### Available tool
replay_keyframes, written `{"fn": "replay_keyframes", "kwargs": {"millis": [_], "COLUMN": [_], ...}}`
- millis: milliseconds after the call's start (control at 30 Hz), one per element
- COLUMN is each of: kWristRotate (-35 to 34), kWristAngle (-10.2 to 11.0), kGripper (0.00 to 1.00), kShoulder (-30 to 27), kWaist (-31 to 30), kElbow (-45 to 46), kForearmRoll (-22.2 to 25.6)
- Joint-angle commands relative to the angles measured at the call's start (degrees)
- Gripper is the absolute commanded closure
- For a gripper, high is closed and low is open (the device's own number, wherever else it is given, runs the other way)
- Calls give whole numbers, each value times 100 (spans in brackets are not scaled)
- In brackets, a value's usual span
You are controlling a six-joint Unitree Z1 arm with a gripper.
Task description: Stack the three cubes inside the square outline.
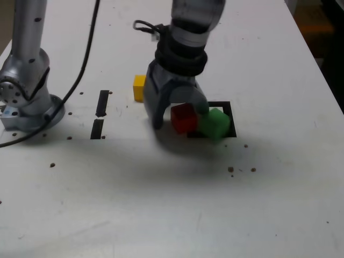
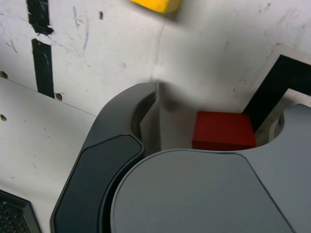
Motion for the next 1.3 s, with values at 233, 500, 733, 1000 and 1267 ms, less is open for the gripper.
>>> {"fn": "replay_keyframes", "kwargs": {"millis": [233,500,733,1000,1267], "kWristRotate": [61,64,141,466,562], "kWristAngle": [263,396,703,1311,815], "kGripper": [47,72,78,79,79], "kShoulder": [148,84,20,-57,160], "kWaist": [-38,-46,-80,-88,-359], "kElbow": [-219,-323,-471,-581,-832], "kForearmRoll": [-60,-60,50,-387,-1023]}}
